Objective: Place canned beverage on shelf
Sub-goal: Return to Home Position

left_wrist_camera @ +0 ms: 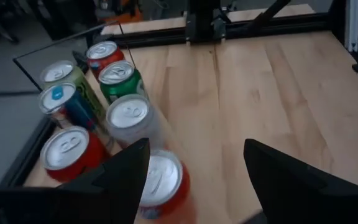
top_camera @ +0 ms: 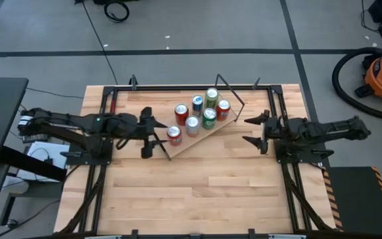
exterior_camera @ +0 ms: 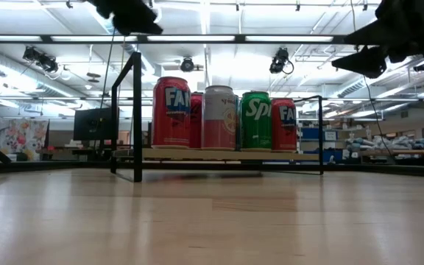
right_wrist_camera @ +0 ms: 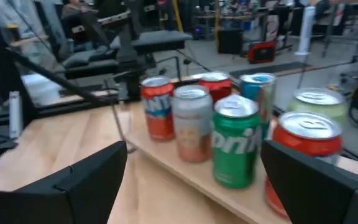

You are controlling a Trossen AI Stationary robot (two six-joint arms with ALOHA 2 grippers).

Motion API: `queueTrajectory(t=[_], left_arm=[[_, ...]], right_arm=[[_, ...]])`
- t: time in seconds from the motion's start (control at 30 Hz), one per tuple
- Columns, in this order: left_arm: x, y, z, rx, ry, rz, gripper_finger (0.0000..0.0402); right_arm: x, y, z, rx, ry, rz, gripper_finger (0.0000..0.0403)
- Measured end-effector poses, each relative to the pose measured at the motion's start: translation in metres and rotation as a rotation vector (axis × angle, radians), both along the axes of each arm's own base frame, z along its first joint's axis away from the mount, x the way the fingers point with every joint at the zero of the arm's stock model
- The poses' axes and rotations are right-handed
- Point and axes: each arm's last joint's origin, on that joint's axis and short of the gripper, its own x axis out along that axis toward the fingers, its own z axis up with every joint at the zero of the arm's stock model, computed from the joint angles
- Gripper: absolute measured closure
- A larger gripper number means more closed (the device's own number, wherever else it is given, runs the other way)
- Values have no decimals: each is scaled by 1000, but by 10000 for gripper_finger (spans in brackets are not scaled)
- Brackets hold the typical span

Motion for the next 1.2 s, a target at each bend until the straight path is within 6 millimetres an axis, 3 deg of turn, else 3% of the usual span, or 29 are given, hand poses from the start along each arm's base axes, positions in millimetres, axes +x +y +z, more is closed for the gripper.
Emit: queueTrajectory(t=[0.37,0.57,0.8,0.93,1.2], left_arm=[[-54,11,-52,16,-162,-43,130],[-75,13,-66,-28,-309,-27,130],[-88,12,-73,-24,-391,-38,130],[-92,12,-90,-35,-419,-64,130],[-100,10,-119,-88,-473,-123,130]], right_arm=[[-16,-14,6,-25,-85,-130,21],[-22,-19,10,-12,-136,-170,28],[-16,-25,-11,55,-138,-168,29],[-12,-29,-25,76,-162,-204,29],[-13,-36,-31,86,-176,-261,29]])
